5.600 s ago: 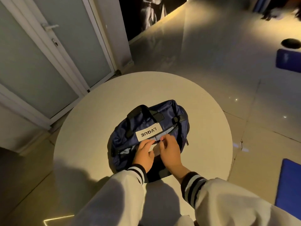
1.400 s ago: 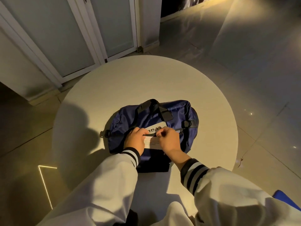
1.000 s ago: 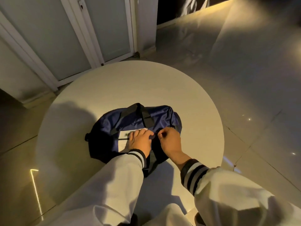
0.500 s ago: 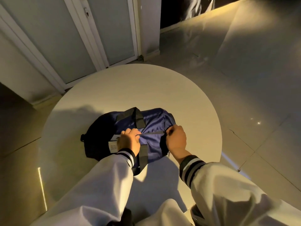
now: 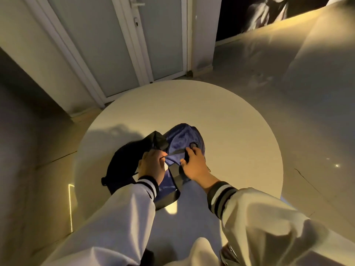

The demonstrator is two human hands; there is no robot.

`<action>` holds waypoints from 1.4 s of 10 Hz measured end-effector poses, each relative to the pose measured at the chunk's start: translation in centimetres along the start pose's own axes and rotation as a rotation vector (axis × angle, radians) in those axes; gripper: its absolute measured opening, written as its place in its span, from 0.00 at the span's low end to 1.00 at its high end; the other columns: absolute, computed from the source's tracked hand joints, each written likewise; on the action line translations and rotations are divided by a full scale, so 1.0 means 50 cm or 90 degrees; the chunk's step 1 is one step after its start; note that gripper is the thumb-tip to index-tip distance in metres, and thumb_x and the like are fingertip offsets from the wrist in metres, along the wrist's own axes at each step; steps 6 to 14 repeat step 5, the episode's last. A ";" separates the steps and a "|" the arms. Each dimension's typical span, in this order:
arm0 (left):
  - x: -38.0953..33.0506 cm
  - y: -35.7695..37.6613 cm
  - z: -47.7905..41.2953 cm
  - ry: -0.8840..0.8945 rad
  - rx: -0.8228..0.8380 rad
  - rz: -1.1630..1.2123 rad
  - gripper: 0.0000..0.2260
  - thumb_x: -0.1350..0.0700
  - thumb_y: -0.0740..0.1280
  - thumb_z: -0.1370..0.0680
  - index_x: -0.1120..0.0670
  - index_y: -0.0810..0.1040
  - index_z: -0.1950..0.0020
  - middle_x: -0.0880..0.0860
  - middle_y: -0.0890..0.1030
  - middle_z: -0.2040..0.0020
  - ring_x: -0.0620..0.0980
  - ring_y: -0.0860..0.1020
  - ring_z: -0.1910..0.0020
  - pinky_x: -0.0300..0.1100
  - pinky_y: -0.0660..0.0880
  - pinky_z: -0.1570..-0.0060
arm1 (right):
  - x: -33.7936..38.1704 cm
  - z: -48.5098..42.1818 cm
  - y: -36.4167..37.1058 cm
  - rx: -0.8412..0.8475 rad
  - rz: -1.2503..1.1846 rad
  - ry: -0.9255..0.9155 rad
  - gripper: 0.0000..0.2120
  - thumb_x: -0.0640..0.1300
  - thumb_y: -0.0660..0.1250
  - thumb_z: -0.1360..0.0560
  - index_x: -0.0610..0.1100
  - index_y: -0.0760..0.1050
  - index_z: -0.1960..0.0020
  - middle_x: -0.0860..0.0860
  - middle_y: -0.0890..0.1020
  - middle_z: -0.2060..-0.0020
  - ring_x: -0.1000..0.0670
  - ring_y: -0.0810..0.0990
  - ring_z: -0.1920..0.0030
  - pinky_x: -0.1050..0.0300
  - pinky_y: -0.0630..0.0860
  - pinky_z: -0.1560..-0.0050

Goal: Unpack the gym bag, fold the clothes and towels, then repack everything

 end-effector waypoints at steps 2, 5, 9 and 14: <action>0.077 0.158 0.038 -0.033 0.301 -0.088 0.27 0.50 0.57 0.16 0.42 0.51 0.18 0.51 0.55 0.18 0.56 0.61 0.22 0.56 0.61 0.25 | 0.068 0.026 0.081 0.108 0.224 -0.056 0.35 0.50 0.59 0.19 0.49 0.45 0.18 0.48 0.45 0.19 0.44 0.39 0.20 0.35 0.42 0.23; 0.086 -0.023 -0.037 -0.068 0.289 -0.105 0.27 0.47 0.52 0.15 0.45 0.46 0.17 0.51 0.46 0.17 0.53 0.47 0.18 0.55 0.50 0.21 | 0.222 0.005 0.040 0.050 0.248 -0.089 0.34 0.50 0.61 0.21 0.46 0.52 0.19 0.46 0.51 0.19 0.44 0.41 0.20 0.35 0.44 0.23; 0.086 -0.023 -0.037 -0.068 0.289 -0.105 0.27 0.47 0.52 0.15 0.45 0.46 0.17 0.51 0.46 0.17 0.53 0.47 0.18 0.55 0.50 0.21 | 0.222 0.005 0.040 0.050 0.248 -0.089 0.34 0.50 0.61 0.21 0.46 0.52 0.19 0.46 0.51 0.19 0.44 0.41 0.20 0.35 0.44 0.23; 0.086 -0.023 -0.037 -0.068 0.289 -0.105 0.27 0.47 0.52 0.15 0.45 0.46 0.17 0.51 0.46 0.17 0.53 0.47 0.18 0.55 0.50 0.21 | 0.222 0.005 0.040 0.050 0.248 -0.089 0.34 0.50 0.61 0.21 0.46 0.52 0.19 0.46 0.51 0.19 0.44 0.41 0.20 0.35 0.44 0.23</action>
Point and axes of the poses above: each hand's wrist, its own z-axis away from the middle knuckle, its own y-axis out of the palm, x = y × z, the point moved 10 cm from there along -z, towards the middle knuckle
